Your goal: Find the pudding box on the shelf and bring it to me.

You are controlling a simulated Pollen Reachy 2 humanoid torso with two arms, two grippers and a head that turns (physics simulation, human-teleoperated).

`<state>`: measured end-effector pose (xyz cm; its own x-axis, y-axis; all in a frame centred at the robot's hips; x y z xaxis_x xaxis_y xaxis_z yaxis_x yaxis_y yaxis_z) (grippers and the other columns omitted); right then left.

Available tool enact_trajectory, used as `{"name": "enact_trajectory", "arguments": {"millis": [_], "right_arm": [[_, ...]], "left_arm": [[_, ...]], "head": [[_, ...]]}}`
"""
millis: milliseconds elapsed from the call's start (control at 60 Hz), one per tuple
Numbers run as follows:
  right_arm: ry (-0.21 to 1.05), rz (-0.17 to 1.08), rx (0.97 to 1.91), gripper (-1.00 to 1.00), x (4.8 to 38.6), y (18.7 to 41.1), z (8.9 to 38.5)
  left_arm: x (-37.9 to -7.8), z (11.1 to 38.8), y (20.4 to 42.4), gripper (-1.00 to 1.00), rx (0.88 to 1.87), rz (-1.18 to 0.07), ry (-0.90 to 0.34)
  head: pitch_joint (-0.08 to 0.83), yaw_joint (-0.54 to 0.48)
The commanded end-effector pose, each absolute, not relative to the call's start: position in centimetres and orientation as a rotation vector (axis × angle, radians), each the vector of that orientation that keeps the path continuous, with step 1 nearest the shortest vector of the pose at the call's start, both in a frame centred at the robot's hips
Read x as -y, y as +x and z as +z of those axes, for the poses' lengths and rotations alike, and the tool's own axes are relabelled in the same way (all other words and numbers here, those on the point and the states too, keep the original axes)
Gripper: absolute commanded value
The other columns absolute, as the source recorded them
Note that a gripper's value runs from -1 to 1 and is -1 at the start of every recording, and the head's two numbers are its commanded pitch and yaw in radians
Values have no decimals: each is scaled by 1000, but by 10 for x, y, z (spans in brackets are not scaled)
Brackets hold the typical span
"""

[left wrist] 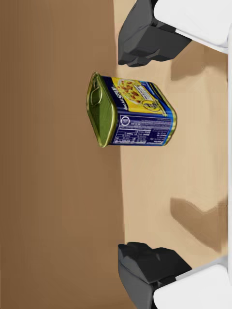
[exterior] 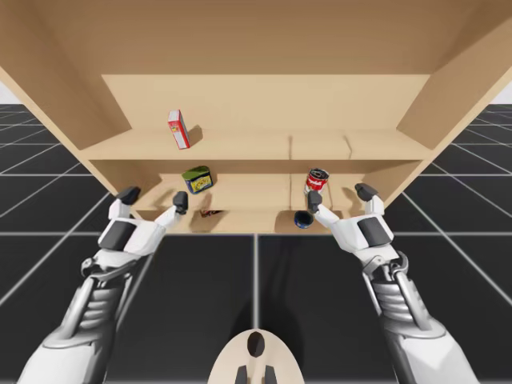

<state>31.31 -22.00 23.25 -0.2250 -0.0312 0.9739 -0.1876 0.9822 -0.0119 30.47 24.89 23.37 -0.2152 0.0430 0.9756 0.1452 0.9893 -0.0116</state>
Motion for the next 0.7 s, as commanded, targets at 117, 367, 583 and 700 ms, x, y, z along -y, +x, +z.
{"name": "enact_trajectory", "arguments": {"millis": [117, 367, 583, 700], "right_arm": [[170, 134, 1790, -1000, 218, 313, 231], [171, 134, 1792, -1000, 218, 313, 230], [158, 132, 1798, -1000, 218, 313, 229], [154, 129, 1801, -1000, 218, 313, 229]], "left_arm": [[-215, 227, 255, -1000, 1673, -115, -211], [-200, 197, 234, -1000, 1569, -83, -271], [-191, 167, 250, -1000, 1498, -31, -304], [-187, 156, 265, -1000, 1482, -34, -290]], "head": [[586, 235], [593, 248], [594, 252], [596, 250]]}}
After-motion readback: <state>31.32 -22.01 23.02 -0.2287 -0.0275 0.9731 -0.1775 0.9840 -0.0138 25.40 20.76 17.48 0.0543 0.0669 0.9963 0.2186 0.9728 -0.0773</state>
